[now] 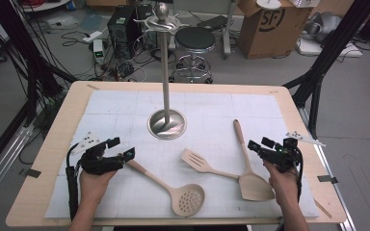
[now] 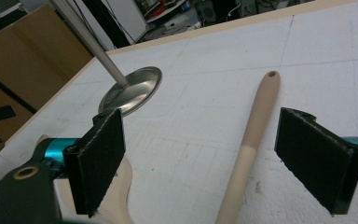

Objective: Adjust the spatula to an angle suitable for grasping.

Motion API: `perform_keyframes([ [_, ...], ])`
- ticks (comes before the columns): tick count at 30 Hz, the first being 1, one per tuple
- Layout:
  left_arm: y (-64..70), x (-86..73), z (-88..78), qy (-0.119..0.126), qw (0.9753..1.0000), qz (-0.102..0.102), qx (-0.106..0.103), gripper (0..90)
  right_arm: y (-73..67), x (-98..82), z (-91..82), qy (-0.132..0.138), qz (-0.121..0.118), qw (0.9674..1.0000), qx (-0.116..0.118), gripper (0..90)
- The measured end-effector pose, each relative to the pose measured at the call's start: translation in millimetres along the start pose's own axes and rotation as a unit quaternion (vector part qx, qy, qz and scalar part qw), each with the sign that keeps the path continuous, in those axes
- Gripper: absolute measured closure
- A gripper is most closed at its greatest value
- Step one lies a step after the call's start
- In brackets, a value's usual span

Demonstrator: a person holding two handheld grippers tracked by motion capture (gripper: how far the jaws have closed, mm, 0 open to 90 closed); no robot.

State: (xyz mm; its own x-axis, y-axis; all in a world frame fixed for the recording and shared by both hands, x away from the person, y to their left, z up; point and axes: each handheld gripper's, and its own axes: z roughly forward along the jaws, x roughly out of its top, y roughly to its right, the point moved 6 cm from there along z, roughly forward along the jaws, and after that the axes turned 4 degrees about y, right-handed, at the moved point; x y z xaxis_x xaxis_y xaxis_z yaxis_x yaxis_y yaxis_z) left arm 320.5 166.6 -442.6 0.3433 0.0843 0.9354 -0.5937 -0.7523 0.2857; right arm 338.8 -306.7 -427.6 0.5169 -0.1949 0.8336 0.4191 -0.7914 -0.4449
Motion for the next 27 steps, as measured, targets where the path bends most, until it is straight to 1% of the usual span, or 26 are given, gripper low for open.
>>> perform_keyframes([
  [1, 0.2, 0.0, -0.5, 0.0, 1.0, 0.001, 0.001, 18.0, -0.4, 3.3, 3.1, -0.008, -0.002, 0.9999, -0.005, 15.1],
  [3, 0.0, 0.2, -1.9, -0.001, 1.0, 0.003, 0.003, 18.0, -0.3, 5.3, 4.8, -0.012, 0.0, 0.9999, -0.009, 15.2],
  [4, -0.3, 0.4, -2.9, 0.0, 1.0, 0.001, 0.003, 18.0, -1.0, 9.1, 7.6, -0.024, 0.014, 0.9994, -0.019, 16.5],
  [6, -1.4, 0.8, -5.6, 0.007, 0.9999, -0.01, -0.005, 18.0, -2.9, 13.2, 10.8, -0.03, 0.022, 0.999, -0.022, 20.0],
  [7, -2.2, 0.4, -6.7, 0.005, 0.9999, -0.008, -0.003, 18.0, -2.9, 13.2, 10.8, -0.03, 0.022, 0.999, -0.022, 20.0],
  [8, -2.8, -0.3, -6.9, 0.004, 1.0, -0.005, 0.002, 18.0, -4.7, 17.2, 14.2, -0.036, 0.016, 0.9991, -0.019, 25.8],
  [9, -3.0, -1.1, -6.7, 0.001, 1.0, -0.002, 0.005, 18.0, -4.7, 17.2, 14.2, -0.036, 0.016, 0.9991, -0.019, 25.8],
  [10, -3.0, -1.9, -6.2, -0.001, 1.0, 0.001, 0.007, 18.0, -4.4, 19.0, 16.5, -0.037, 0.013, 0.9989, -0.024, 31.6],
  [11, -2.7, -2.4, -6.1, -0.003, 1.0, 0.001, 0.006, 18.1, -1.7, 21.0, 20.4, -0.047, 0.015, 0.9983, -0.033, 43.0],
  [12, -2.6, -2.8, -6.0, -0.004, 1.0, 0.003, 0.007, 18.1, -1.7, 21.0, 20.4, -0.047, 0.015, 0.9983, -0.033, 43.0],
  [13, -2.1, -3.2, -5.9, -0.004, 1.0, 0.004, 0.007, 18.2, 2.0, 22.1, 22.9, -0.052, 0.021, 0.9977, -0.038, 50.8],
  [14, -1.8, -3.4, -6.0, -0.004, 1.0, 0.004, 0.007, 18.3, 3.6, 22.2, 23.7, -0.056, 0.025, 0.9974, -0.038, 55.9],
  [15, -2.0, -3.6, -6.1, -0.005, 1.0, 0.005, 0.006, 18.5, 3.6, 22.2, 23.7, -0.056, 0.025, 0.9974, -0.038, 55.9],
  [16, -2.3, -4.1, -6.0, -0.005, 0.9999, 0.004, 0.008, 18.7, 8.9, 21.9, 24.9, -0.061, 0.03, 0.9968, -0.041, 63.7],
  [17, -2.6, -4.6, -5.6, -0.007, 0.9999, 0.005, 0.009, 18.7, 8.9, 21.9, 24.9, -0.061, 0.03, 0.9968, -0.041, 63.7],
  [19, -2.7, -5.8, -4.7, -0.01, 0.9999, 0.005, 0.009, 18.8, 15.0, 20.3, 27.3, -0.071, 0.043, 0.9958, -0.04, 72.8],
  [20, -2.5, -6.1, -4.5, -0.011, 0.9999, 0.007, 0.009, 18.9, 17.8, 19.4, 29.3, -0.074, 0.052, 0.9951, -0.039, 77.3],
  [21, -2.3, -6.2, -4.4, -0.011, 0.9999, 0.008, 0.01, 18.9, 22.0, 17.6, 33.1, -0.085, 0.067, 0.9937, -0.031, 84.6],
  [22, -2.5, -6.1, -4.4, -0.01, 0.9998, 0.009, 0.01, 18.9, 22.0, 17.6, 33.1, -0.085, 0.067, 0.9937, -0.031, 84.6],
  [23, -2.9, -6.1, -4.6, -0.011, 0.9998, 0.011, 0.011, 19.4, 27.7, 16.4, 37.4, -0.095, 0.071, 0.9922, -0.036, 89.3],
  [25, -3.7, -6.1, -4.1, -0.01, 0.9998, 0.01, 0.014, 19.4, 33.0, 15.0, 42.4, -0.107, 0.083, 0.99, -0.038, 89.3],
  [26, -4.0, -6.2, -3.8, -0.01, 0.9998, 0.012, 0.015, 19.4, 33.0, 15.0, 42.4, -0.107, 0.083, 0.99, -0.038, 89.3],
  [27, -4.2, -6.5, -3.7, -0.012, 0.9997, 0.014, 0.016, 19.5, 38.0, 13.6, 47.6, -0.121, 0.086, 0.9879, -0.043, 89.3],
])
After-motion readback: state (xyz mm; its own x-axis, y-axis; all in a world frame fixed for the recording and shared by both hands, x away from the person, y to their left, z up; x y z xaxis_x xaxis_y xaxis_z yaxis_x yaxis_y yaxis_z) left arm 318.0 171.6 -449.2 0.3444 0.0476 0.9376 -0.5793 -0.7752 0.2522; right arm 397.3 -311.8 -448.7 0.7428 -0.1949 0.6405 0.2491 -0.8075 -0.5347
